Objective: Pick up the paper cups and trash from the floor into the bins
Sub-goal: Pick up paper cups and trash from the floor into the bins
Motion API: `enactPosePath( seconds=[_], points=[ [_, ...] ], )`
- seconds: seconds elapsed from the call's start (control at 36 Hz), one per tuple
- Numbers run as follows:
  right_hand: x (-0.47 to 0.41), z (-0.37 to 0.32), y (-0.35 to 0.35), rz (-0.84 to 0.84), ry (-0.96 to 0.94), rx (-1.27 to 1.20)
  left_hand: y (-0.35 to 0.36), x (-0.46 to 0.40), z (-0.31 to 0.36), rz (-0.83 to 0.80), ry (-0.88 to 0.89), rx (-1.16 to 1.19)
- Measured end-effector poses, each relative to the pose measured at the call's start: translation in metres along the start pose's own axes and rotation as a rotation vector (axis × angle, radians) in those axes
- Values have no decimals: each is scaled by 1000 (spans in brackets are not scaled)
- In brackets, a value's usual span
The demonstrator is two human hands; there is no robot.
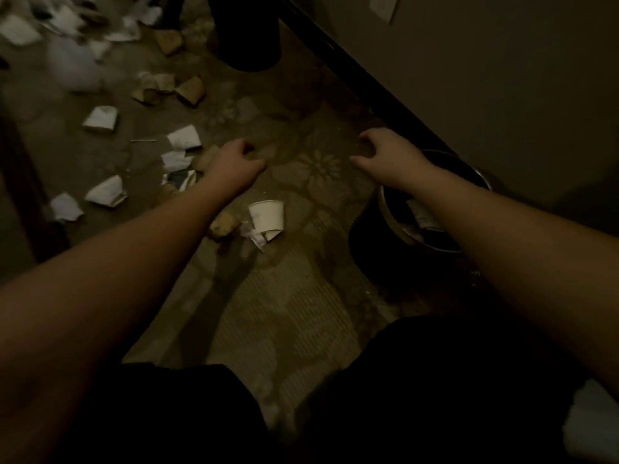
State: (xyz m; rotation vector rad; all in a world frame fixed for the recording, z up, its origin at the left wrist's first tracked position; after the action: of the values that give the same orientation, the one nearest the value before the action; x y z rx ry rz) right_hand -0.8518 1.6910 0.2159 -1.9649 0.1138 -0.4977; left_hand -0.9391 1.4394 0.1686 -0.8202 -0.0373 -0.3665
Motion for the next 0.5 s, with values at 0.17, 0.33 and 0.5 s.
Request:
enactPosePath(
  seconds=[0.17,0.33,0.5],
  points=[
    [-13,-79,77,-115,-154,122,-26,25,-82,27,-147,-96],
    [-29,-97,141,-240,-222,294,-3,33,-121,-186,-195,-386],
    [-47,-94,206,-348,-254,399,42,45,-150,-379,-189,-480]
  ],
)
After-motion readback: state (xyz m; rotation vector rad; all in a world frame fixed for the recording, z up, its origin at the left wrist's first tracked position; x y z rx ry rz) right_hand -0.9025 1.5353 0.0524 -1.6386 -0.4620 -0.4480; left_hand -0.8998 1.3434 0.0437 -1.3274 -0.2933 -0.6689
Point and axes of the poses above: each hand's wrist, its own x-axis away from the middle knuckle, its own y-axis out of the palm, z = x × y, the point moved 4 cm from there along -x, towards the middle knuckle, and after that the axes turned 6 degrees about y, right-handed, at the moved point
